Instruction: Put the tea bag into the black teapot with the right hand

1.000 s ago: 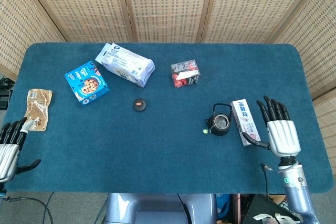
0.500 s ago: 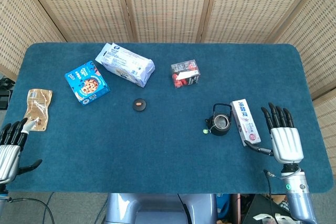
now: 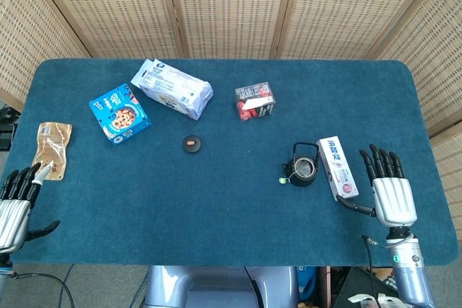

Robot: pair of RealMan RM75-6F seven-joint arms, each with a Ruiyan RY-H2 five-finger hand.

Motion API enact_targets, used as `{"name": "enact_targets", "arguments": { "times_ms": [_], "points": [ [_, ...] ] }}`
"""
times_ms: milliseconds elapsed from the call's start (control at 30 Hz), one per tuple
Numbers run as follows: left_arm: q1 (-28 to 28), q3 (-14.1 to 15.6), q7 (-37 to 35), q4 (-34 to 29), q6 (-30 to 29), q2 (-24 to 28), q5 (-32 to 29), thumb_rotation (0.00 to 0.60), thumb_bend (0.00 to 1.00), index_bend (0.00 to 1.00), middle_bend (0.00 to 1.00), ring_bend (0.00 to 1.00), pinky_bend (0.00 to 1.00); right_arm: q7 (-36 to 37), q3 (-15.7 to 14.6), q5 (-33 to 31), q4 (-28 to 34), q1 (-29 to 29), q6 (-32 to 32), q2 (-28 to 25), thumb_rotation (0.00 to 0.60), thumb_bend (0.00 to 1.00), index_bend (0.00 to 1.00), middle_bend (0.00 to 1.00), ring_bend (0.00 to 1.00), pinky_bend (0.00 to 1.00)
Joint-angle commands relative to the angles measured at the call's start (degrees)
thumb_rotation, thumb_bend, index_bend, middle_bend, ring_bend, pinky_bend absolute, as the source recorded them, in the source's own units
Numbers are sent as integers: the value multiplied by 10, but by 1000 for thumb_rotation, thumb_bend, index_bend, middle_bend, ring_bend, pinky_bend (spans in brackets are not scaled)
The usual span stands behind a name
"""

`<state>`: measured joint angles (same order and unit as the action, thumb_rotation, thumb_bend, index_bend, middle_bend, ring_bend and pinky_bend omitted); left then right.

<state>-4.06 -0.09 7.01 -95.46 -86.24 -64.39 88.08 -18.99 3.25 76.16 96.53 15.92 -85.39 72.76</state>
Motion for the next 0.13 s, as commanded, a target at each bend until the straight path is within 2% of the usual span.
{"name": "enact_targets", "arguments": {
  "times_ms": [33,133],
  "points": [
    [0,0,0,0,0,0,0,600,71,0,0,0,0,-1,2,1,0,-1,2,0,111,158,0,0,0,0],
    [0,-1,0,0,1,0,0,600,71,0,0,0,0,-1,6,2,-1,-4,5,0,111,158,0,0,0,0]
  ]
}}
